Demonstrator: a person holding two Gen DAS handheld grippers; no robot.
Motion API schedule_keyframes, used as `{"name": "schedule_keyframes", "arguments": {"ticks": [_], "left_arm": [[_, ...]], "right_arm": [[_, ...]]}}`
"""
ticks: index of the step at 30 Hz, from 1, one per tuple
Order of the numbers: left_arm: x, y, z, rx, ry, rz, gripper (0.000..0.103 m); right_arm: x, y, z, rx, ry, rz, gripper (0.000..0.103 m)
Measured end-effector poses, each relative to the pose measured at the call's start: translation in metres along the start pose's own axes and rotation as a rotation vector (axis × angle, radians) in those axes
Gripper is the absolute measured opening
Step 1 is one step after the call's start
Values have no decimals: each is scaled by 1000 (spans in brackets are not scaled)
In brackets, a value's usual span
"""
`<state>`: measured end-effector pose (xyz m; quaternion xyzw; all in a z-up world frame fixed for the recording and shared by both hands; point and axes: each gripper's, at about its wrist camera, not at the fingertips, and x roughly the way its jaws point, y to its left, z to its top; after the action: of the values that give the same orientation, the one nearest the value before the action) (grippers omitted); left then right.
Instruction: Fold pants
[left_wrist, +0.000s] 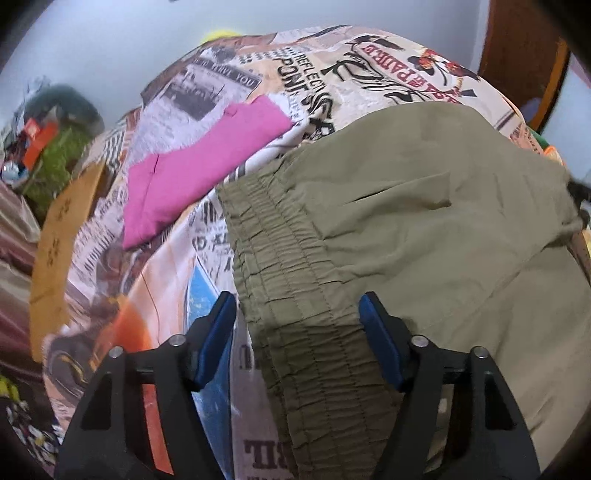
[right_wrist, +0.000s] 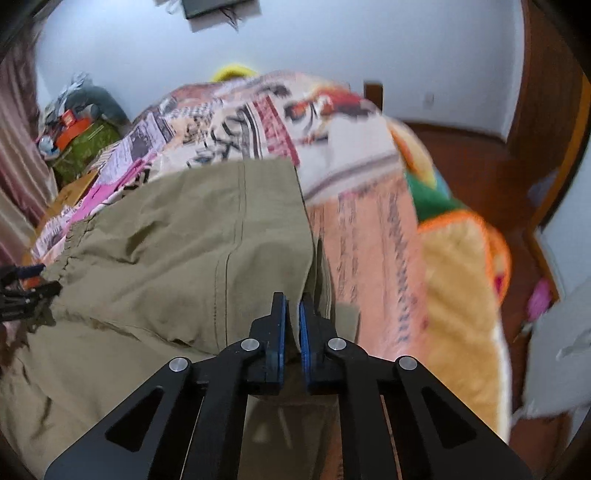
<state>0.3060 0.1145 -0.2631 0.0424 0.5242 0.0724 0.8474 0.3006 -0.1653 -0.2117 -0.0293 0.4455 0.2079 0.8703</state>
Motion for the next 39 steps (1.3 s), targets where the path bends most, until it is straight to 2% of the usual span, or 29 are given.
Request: {"name": "schedule_keyframes", "arguments": {"ticks": [4, 11, 13, 16, 22, 27, 29, 31, 33, 38, 39], "left_arm": [[-1, -1, 7, 27, -13, 31, 65], [16, 22, 2, -84, 29, -91, 67], [17, 25, 0, -99, 26, -99, 71], [15, 23, -2, -93, 21, -93, 72], [8, 26, -1, -110, 24, -92, 71], [-12, 35, 3, -128, -24, -70, 71], [-19, 40, 8, -129, -43, -64, 71], [-24, 47, 13, -137, -61, -59, 71], [-27, 54, 20, -149, -73, -62, 71], [-22, 68, 36, -183, -84, -68, 72], [-20, 70, 38, -189, -81, -72, 72]], "right_arm": [[-6, 1, 17, -48, -26, -39, 4], [17, 1, 15, -76, 17, -94, 4], [28, 2, 10, -95, 47, -117, 4], [38, -2, 7, -104, 68, -176, 2], [16, -15, 16, -46, 20, -150, 2], [-2, -12, 31, -33, -14, -112, 3], [-6, -9, 36, -31, -29, -102, 9], [-9, -5, 42, -34, -47, -96, 32], [-12, 0, 46, -41, -77, -89, 45], [-9, 13, 60, -64, -89, -38, 48], [-5, 16, 63, -65, -92, -35, 52]]}}
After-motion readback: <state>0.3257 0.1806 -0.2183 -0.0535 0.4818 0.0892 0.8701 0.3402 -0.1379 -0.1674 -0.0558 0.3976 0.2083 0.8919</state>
